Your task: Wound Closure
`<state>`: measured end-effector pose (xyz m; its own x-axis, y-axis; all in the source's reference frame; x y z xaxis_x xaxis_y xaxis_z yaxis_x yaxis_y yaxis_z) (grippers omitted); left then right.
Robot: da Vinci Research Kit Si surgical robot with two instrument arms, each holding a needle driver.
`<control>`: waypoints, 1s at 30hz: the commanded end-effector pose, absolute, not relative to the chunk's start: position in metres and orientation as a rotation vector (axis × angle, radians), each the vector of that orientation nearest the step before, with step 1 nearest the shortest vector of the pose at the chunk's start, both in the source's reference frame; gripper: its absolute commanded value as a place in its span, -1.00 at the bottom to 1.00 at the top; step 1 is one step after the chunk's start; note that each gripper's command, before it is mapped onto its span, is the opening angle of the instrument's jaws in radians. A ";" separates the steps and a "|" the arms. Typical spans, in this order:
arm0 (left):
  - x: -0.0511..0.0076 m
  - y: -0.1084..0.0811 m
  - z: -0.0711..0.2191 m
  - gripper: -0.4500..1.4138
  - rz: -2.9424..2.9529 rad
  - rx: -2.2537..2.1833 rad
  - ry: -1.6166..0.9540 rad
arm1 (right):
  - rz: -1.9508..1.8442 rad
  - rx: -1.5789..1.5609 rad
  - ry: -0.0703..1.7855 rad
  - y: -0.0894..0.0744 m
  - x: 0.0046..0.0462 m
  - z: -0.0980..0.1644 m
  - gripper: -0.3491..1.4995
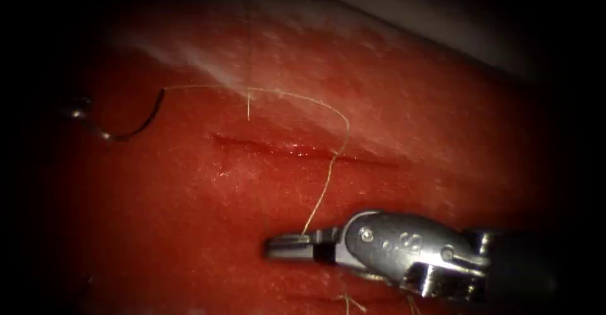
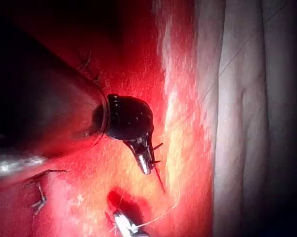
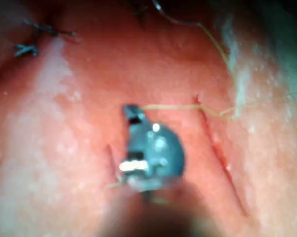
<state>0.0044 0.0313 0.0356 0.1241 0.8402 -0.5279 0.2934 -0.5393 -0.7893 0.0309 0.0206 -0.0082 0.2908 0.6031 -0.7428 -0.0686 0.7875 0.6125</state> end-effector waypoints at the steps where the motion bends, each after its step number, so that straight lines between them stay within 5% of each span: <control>1: 0.0039 0.031 0.036 -0.89 1.418 -1.903 -1.096 | 0.467 0.528 1.209 0.020 0.0319 -0.009 -1.00; 9: 0.0038 0.031 0.036 -0.89 1.426 -1.929 -1.070 | 0.363 0.626 1.301 0.019 0.0339 -0.013 -1.00; 10: 0.0039 0.031 0.036 -0.89 1.418 -1.931 -1.056 | 0.336 0.592 1.308 0.019 0.0338 -0.013 -0.26; 11: 0.0039 0.031 0.036 -0.89 1.408 -1.928 -1.046 | 0.323 0.566 1.311 0.019 0.0336 -0.013 0.09; 12: 0.0043 0.032 0.034 -0.89 1.376 -1.930 -0.994 | 0.309 0.464 1.304 0.019 0.0329 -0.013 0.82; 21: 0.0065 0.033 0.031 -0.89 1.279 -1.898 -0.880 | 0.364 0.359 1.279 0.024 0.0282 -0.006 0.82; 30: 0.0060 0.033 0.031 -0.89 1.273 -1.899 -0.871 | 0.394 0.291 1.256 0.026 0.0297 0.000 0.82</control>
